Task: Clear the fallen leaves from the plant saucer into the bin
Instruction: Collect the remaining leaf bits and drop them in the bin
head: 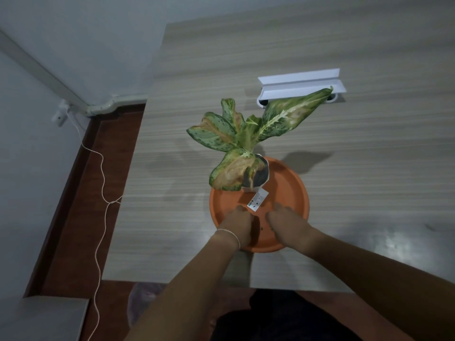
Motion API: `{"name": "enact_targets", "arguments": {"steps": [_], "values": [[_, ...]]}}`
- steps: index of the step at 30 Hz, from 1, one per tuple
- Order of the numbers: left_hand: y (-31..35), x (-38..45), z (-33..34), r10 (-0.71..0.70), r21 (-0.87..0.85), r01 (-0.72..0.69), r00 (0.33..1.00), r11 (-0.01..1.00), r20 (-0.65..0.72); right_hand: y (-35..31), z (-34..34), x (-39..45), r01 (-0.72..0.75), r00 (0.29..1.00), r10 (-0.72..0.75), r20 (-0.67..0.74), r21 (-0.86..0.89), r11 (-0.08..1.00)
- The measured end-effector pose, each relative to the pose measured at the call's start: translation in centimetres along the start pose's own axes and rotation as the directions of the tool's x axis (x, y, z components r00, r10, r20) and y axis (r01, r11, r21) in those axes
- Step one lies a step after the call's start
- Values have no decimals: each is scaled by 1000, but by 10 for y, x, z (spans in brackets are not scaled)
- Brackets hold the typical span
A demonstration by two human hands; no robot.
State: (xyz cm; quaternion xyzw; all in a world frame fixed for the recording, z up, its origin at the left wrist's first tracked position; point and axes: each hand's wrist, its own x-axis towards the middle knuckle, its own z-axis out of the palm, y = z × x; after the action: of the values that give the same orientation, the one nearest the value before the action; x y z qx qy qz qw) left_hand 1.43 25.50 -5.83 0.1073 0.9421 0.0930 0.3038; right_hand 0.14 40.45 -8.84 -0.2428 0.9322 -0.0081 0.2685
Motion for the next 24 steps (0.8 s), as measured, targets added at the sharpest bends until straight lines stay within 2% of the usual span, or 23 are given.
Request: {"name": "enact_targets", "arguments": {"steps": [4,7,10,12,14,15,16,17,18,19,20,22,24], "values": [[5,2,5,-17,-42,16,1000,999,-25,-1,5,4,-14,999,11,30,81,997],[3,2,6,-30,-102,31,999,994,12,-3,9,7,-46,998,41,46,116,992],[-3,5,11,-61,-164,60,998,985,1,-5,9,6,-95,995,90,37,141,985],[-4,8,13,-89,-183,86,996,979,-6,-4,7,8,-149,989,141,49,221,964],[-6,10,15,-118,-217,115,993,969,2,1,5,12,-225,972,189,138,341,913],[-9,11,18,-135,-265,130,991,956,1,5,4,14,-277,958,209,196,440,854],[-14,11,20,-174,-376,167,985,911,16,9,1,14,-347,936,226,271,584,734],[-17,10,22,-227,-531,219,973,819,52,13,-2,14,-402,916,227,332,721,564],[-20,7,22,-287,-670,285,951,685,111,18,-7,12,-447,894,220,390,817,366],[-24,4,20,-334,-782,331,928,528,167,23,-12,11,-465,881,195,432,866,183],[-28,-1,18,-362,-859,350,908,374,212,28,-18,9,-467,876,168,453,883,53],[-38,-9,15,-364,-947,311,893,76,264,38,-27,6,-450,880,114,462,885,-119],[-50,-18,11,-349,-958,248,893,-147,284,45,-30,4,-433,882,93,463,872,-230]]}}
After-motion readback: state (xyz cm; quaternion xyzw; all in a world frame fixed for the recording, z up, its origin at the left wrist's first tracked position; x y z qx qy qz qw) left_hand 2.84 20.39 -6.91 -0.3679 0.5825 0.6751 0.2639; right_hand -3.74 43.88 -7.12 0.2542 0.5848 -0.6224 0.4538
